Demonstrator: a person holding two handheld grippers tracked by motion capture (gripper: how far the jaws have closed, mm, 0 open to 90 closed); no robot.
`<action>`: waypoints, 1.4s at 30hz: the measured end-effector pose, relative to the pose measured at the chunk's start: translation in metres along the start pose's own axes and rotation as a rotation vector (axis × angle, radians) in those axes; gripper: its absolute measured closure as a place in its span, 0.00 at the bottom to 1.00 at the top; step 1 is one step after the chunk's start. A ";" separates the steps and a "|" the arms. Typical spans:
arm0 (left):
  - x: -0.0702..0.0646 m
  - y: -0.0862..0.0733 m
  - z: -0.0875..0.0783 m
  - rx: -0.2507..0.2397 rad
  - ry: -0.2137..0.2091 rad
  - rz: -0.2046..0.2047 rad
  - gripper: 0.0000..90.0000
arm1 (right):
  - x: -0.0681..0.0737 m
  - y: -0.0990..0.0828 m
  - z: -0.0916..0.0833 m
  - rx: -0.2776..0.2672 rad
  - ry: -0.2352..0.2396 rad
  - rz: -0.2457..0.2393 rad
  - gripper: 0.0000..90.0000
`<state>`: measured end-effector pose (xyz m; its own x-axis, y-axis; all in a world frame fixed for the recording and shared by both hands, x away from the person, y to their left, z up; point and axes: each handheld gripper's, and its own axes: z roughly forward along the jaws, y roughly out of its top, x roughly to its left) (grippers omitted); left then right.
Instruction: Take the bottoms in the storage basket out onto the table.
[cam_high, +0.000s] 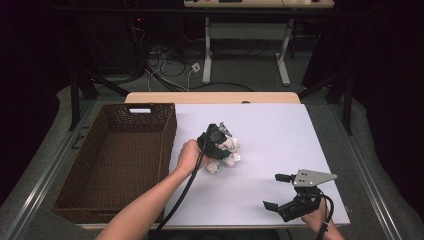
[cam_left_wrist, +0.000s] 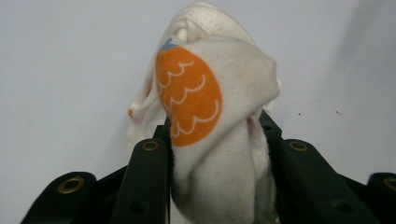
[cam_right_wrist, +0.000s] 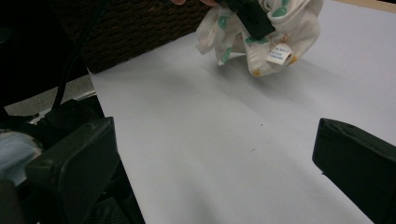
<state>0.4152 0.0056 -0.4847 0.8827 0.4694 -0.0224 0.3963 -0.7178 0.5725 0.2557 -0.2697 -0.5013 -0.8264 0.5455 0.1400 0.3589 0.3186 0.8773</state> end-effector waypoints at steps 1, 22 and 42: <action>0.000 0.000 0.002 0.006 0.004 -0.008 0.74 | 0.000 0.000 0.000 0.000 0.000 0.000 0.00; 0.004 -0.002 0.025 0.092 -0.001 -0.041 0.73 | 0.000 0.000 0.002 0.010 0.006 0.001 0.00; 0.004 0.000 0.039 0.153 0.012 -0.032 0.71 | -0.001 0.000 0.004 0.009 0.008 -0.005 0.00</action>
<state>0.4291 -0.0128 -0.5168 0.8664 0.4986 -0.0285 0.4588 -0.7720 0.4400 0.2584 -0.2669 -0.5030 -0.8317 0.5374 0.1399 0.3589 0.3280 0.8738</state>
